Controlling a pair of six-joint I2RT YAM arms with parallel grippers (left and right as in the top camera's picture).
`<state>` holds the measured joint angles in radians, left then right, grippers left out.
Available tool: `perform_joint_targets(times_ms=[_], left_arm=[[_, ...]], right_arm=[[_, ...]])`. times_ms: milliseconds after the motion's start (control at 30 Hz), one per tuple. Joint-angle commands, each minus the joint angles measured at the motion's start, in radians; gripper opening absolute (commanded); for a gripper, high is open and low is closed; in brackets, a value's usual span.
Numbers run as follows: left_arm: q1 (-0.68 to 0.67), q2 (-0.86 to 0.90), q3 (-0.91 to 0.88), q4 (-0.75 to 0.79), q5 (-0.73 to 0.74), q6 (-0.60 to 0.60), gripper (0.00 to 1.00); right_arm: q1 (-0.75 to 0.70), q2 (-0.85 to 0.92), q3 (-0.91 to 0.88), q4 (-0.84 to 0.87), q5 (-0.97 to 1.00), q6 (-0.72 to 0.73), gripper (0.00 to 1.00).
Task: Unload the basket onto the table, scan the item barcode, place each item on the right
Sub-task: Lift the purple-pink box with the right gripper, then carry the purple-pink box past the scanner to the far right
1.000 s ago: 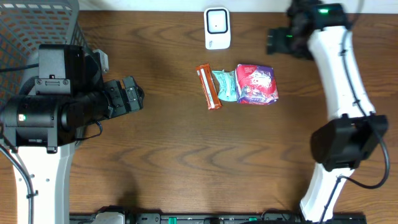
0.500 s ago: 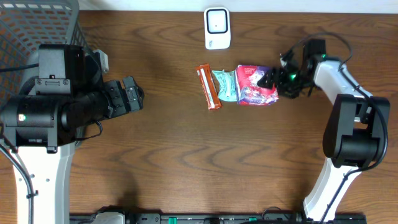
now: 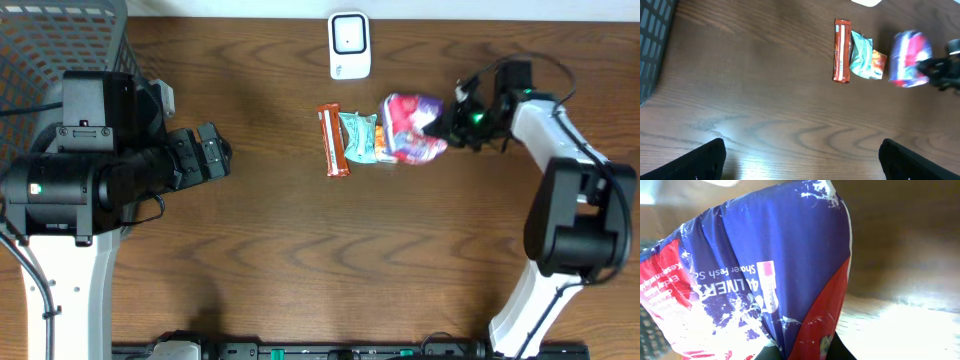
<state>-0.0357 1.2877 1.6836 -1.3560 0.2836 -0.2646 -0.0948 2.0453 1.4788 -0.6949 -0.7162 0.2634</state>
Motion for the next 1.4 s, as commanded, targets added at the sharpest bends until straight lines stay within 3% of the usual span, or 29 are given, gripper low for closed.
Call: perform_joint_targets(times_ms=[0,267,533,833,1000,1133,1367], left_arm=[[-0.003,0.001,0.016,0.0,0.004,0.01,0.98],[-0.003,0.001,0.016,0.0,0.004,0.01,0.98],[-0.003,0.001,0.016,0.0,0.004,0.01,0.98],[-0.003,0.001,0.016,0.0,0.004,0.01,0.98],[-0.003,0.001,0.016,0.0,0.004,0.01,0.98],[-0.003,0.001,0.016,0.0,0.004,0.01,0.98],[-0.003,0.001,0.016,0.0,0.004,0.01,0.98]], right_arm=[[-0.009,-0.172,0.083,0.038,-0.051,0.108,0.01],[0.106,-0.214,0.083,0.293,0.12,0.406,0.01],[0.332,-0.114,0.083,0.58,0.513,0.584,0.01],[0.389,0.085,0.085,0.906,0.569,0.763,0.01],[0.381,0.152,0.096,0.936,0.565,0.774,0.01],[0.374,0.141,0.123,0.925,0.557,0.661,0.01],[0.288,0.027,0.263,0.642,0.583,0.531,0.01]])
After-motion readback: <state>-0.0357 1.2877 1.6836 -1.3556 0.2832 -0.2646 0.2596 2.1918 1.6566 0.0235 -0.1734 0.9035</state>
